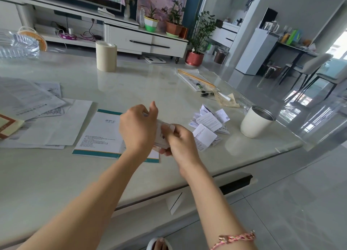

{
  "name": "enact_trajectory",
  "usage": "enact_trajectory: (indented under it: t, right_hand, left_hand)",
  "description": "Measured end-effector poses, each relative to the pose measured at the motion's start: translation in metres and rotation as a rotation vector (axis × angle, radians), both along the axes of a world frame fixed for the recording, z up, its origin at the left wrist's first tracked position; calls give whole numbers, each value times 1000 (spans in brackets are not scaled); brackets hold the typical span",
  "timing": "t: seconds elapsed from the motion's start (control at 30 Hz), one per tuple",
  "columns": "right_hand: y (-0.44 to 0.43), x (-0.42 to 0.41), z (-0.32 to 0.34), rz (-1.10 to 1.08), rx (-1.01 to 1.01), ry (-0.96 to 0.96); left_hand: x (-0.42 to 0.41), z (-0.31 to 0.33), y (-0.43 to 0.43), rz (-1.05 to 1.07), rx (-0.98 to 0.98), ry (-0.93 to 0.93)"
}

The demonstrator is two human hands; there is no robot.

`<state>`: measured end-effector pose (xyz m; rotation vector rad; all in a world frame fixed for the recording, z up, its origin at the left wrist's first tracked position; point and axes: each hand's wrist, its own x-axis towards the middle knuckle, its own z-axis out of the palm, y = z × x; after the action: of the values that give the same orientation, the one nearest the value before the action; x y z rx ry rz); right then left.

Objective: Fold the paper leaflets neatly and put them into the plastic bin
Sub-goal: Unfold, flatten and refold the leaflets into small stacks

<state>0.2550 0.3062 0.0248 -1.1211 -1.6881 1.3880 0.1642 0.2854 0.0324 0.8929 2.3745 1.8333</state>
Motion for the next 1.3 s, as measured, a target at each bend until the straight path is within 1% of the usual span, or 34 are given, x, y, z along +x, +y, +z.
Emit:
enact_trajectory:
  t: [0.07,0.13,0.2,0.27,0.33,0.4,0.43,0.5,0.53,0.6,0.67,0.77,0.83,0.9,1.03,1.1,1.13,1.23,1.3]
  right_hand:
    - [5,6,1,-2,21,-30]
    - [16,12,-1,-65,19,-36]
    - [32,22,-5,-224,5,-17]
    - [50,40,-14,-412,38,-49]
    - [62,58,-23,-515,132,-194]
    - [66,68,-29,-511,208,-336]
    - [65,68,-31,-506,240,-425]
    - [63,64,-32,-523,315,-663]
    - [61,61,-32,-533,337,-742]
    - [59,56,-31,-520,314,-787]
    - [60,57,-29,-520,253,-739]
    - [63,65,-19,-580,180,-578]
    - [62,69,-11,-623,166,-496]
    - [60,71,-3,-671,200,-434]
    - [45,60,13,-753,388,-342]
    - [35,41,19,-684,437,-267]
    - [29,33,21,-623,433,-235]
    - [3,-12,21,-337,399,-187]
    - [-16,-40,17,-115,387,-225]
  left_hand:
    - [-2,0,2,-49,-64,17]
    - [-2,0,1,-109,-214,41]
    - [-5,-3,2,-148,-332,41]
    - [-8,-7,1,-190,-356,-29]
    - [-9,-6,-1,-263,-324,-130]
    - [-7,2,-3,-349,-294,-190]
    - [-4,7,-4,-386,-271,-204]
    - [-1,16,-7,-434,-217,-209]
    - [0,19,-9,-446,-195,-209]
    - [0,21,-13,-455,-171,-240]
    - [-4,22,-21,-455,-160,-282]
    - [-13,26,-34,-430,-130,-309]
    - [-18,29,-41,-419,-99,-319]
    - [-21,34,-46,-417,-57,-350]
    - [-35,38,-55,-412,-49,-394]
    - [-50,37,-62,-371,-78,-345]
    - [-56,34,-63,-346,-133,-272]
    - [-88,15,-79,-177,-401,22]
    - [-105,-4,-89,-153,-512,81]
